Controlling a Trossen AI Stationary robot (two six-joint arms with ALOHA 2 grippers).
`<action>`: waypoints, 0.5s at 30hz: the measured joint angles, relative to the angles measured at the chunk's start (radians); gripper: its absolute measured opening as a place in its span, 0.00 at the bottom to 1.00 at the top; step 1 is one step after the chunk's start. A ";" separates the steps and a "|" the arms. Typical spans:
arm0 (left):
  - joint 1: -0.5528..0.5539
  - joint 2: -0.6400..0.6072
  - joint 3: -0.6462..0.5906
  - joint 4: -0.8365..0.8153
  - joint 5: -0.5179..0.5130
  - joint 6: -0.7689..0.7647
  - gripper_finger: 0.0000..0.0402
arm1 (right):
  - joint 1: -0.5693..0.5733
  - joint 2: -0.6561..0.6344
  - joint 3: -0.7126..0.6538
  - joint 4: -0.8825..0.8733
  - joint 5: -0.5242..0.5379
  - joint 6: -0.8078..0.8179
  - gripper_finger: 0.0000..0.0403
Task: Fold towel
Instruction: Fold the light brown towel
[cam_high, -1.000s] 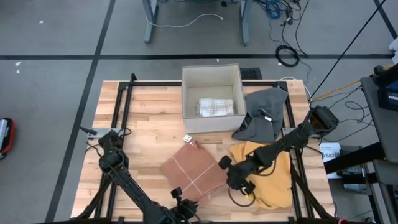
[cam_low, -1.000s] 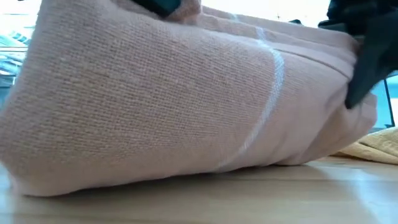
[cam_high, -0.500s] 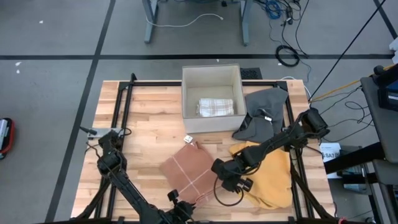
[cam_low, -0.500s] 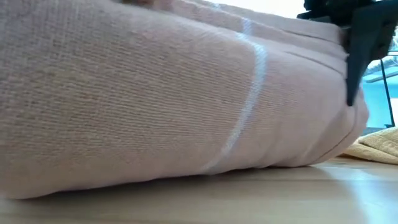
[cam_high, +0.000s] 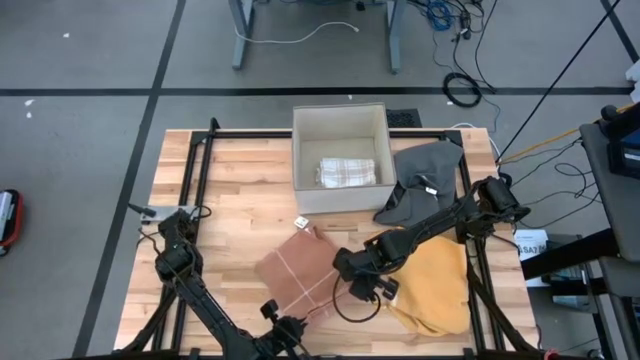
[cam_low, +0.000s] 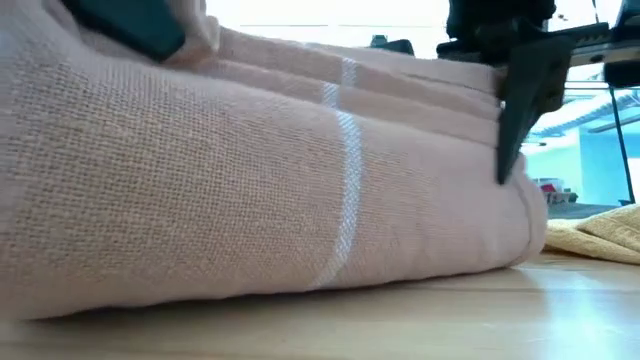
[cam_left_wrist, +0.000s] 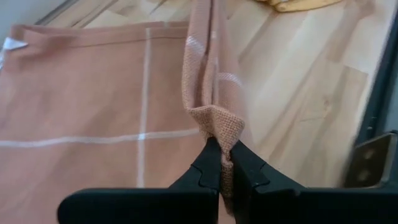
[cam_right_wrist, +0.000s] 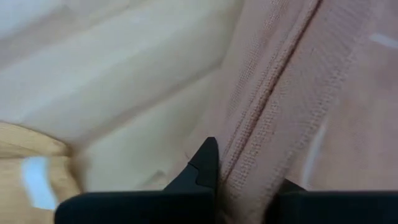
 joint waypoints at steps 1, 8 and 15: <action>0.000 0.000 0.000 -0.014 0.007 -0.014 0.03 | 0.000 0.000 0.000 0.001 0.023 -0.009 0.02; 0.011 0.000 0.000 -0.043 0.097 -0.020 0.03 | -0.008 0.000 -0.004 0.042 0.132 -0.064 0.08; 0.008 0.000 -0.001 -0.133 0.161 -0.078 0.03 | -0.024 0.004 -0.004 0.083 0.236 -0.081 0.10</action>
